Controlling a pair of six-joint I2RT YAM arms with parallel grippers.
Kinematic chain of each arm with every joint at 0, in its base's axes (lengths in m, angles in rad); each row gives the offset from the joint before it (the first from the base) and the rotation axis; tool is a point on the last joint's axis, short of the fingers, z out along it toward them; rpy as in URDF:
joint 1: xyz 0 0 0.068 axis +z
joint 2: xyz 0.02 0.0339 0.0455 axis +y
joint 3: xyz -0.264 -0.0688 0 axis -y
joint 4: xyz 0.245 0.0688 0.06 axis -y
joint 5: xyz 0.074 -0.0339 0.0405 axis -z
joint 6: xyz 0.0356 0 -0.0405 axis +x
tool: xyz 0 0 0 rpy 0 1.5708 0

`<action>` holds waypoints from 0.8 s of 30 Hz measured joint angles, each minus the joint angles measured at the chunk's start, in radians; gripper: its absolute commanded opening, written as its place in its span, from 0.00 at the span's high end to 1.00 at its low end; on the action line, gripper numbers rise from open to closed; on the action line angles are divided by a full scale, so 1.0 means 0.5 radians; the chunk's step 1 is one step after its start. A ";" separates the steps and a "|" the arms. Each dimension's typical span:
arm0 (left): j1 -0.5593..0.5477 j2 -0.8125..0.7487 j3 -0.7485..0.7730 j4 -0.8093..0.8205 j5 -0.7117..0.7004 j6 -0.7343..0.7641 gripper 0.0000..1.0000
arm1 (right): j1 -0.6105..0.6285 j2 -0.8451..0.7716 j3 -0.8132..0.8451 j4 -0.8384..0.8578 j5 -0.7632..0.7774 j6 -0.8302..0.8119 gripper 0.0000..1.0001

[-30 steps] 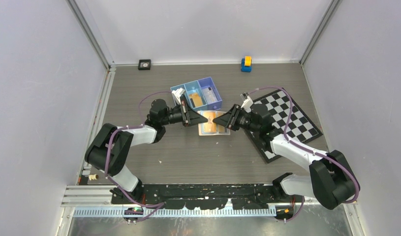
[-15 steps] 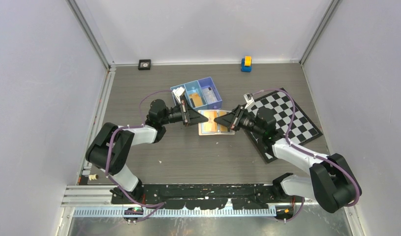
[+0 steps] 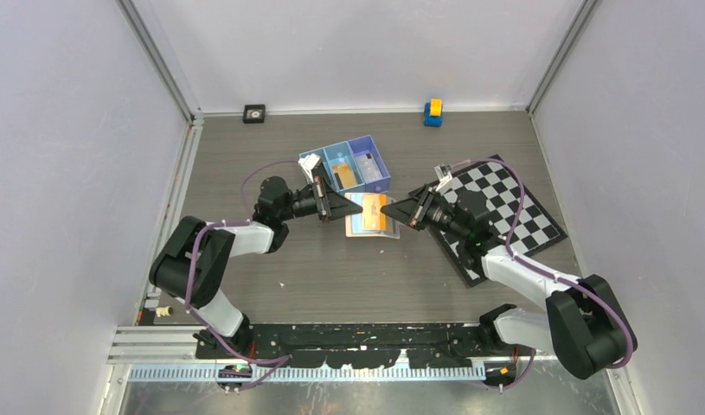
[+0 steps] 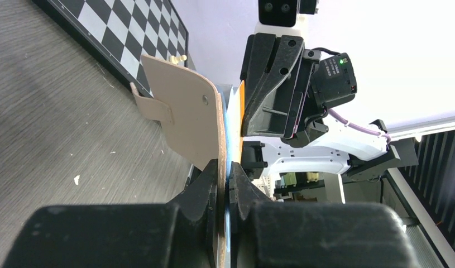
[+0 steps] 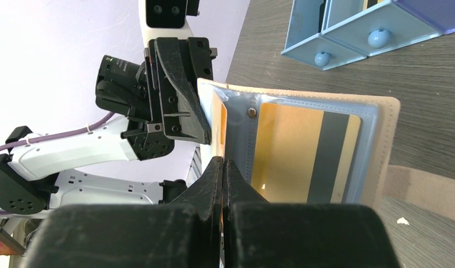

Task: Take the credit cards out of the card holder
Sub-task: Remove the credit card from the card holder.

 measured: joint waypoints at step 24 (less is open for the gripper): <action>0.126 -0.200 -0.063 -0.181 -0.053 0.098 1.00 | -0.095 -0.095 -0.015 -0.136 0.124 -0.018 1.00</action>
